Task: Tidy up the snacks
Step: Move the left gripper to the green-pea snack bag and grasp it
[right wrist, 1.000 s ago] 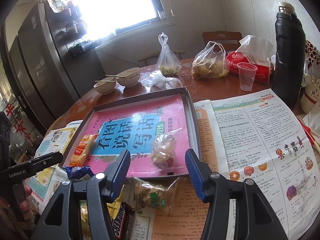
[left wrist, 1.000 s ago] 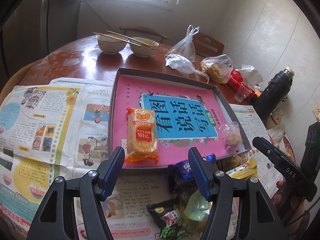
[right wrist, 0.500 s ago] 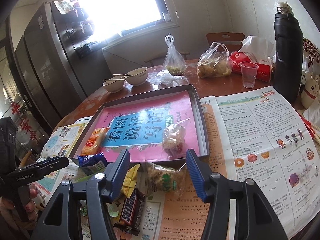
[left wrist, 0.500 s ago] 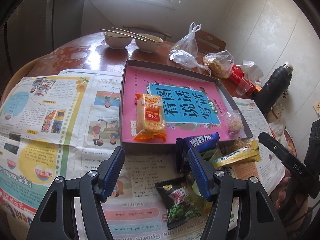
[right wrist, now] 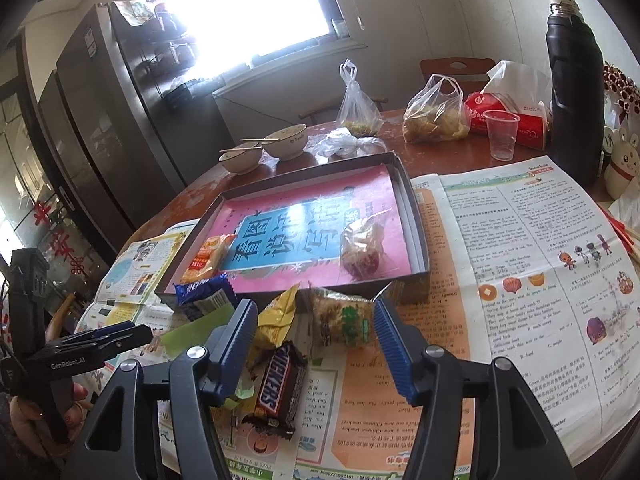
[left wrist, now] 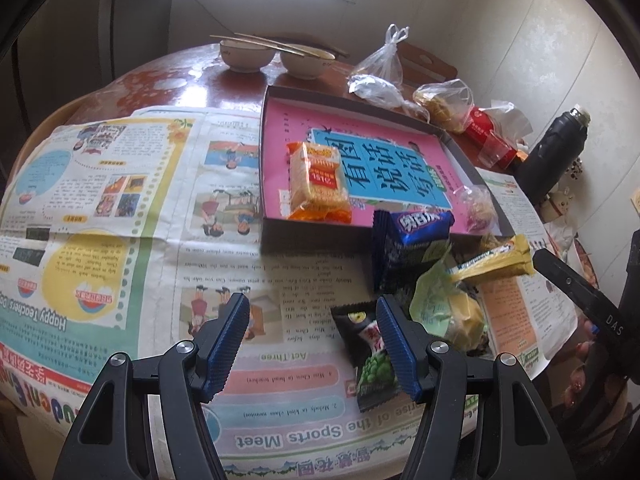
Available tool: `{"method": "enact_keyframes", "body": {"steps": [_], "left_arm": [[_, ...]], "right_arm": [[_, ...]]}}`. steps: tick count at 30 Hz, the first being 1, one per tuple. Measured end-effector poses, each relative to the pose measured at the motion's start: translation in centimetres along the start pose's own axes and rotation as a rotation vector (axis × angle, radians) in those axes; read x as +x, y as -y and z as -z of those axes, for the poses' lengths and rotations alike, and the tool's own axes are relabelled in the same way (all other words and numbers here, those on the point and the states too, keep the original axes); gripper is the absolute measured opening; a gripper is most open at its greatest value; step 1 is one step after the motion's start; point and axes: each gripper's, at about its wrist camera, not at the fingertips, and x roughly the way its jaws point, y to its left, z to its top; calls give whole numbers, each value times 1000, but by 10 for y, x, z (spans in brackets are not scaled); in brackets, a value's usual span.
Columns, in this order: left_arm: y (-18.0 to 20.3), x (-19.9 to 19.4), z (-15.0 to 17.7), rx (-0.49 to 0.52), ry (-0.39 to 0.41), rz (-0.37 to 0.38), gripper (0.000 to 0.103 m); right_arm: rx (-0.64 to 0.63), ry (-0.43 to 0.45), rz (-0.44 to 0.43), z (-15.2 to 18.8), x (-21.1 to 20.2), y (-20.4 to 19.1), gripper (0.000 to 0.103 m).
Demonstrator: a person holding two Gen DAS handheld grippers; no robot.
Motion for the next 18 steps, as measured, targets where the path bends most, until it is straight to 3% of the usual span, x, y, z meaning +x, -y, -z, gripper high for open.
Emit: {"method": "enact_keyframes", "body": {"steps": [18], "left_arm": [[20, 18, 18, 56, -73, 48, 68]], "right_arm": [[-80, -54, -49, 13, 26, -30, 60]]}}
